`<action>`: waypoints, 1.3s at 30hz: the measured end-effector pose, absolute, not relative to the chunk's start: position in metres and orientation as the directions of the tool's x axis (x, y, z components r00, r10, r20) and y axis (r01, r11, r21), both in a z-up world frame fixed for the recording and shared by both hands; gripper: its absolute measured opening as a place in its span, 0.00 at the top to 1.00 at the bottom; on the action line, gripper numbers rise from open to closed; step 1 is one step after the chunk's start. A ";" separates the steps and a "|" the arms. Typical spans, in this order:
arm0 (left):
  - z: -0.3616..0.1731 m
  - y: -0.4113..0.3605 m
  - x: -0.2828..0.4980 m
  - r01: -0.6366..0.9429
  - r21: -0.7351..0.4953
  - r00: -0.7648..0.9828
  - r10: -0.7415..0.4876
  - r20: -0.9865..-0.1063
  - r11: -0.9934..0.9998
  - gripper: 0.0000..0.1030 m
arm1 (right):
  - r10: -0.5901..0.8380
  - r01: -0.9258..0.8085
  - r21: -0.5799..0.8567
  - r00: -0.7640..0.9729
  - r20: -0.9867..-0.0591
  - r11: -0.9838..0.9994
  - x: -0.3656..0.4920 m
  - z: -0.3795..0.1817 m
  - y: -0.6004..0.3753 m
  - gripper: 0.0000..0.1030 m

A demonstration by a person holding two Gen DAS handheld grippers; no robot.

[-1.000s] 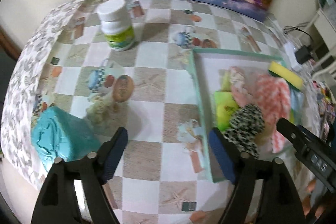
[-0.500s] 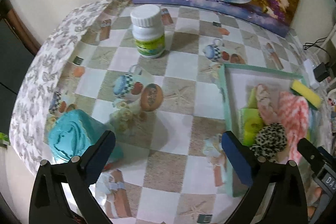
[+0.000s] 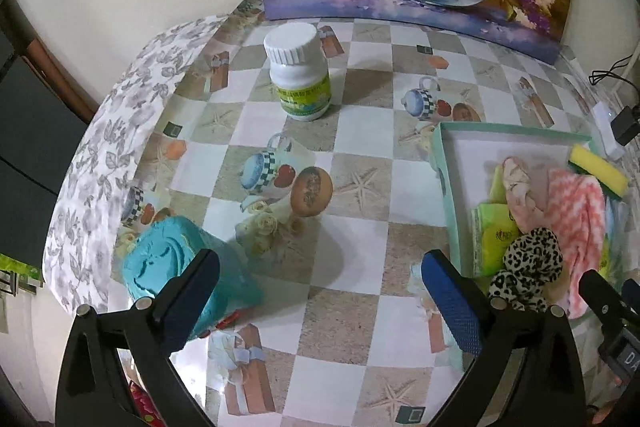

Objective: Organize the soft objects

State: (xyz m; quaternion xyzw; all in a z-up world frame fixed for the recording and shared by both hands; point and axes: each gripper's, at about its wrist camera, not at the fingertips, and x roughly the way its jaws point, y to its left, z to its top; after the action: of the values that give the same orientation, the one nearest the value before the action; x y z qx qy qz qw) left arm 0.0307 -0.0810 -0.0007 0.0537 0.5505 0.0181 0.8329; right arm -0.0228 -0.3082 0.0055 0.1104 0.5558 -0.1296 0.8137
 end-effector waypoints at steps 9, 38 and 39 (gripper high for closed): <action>-0.005 -0.080 0.014 0.034 0.172 0.374 0.147 -0.916 0.985 0.02 | -0.109 0.312 0.006 0.349 -0.931 0.950 -0.037 0.008 -0.299 0.00; 0.006 -0.048 -0.040 -0.002 0.108 0.374 0.101 -0.922 0.994 0.02 | -0.162 0.272 -0.046 0.421 -0.893 0.961 -0.089 0.028 -0.272 0.00; 0.006 -0.047 -0.041 -0.004 0.105 0.372 0.099 -0.923 0.994 0.02 | -0.162 0.273 -0.045 0.424 -0.891 0.961 -0.090 0.029 -0.273 0.00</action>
State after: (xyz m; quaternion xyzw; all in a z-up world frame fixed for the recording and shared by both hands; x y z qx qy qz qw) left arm -0.0408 -0.0471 0.0055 0.0423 0.5594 0.0310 0.8272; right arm -0.0900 -0.2726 0.0287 0.0533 0.5211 -0.1292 0.8420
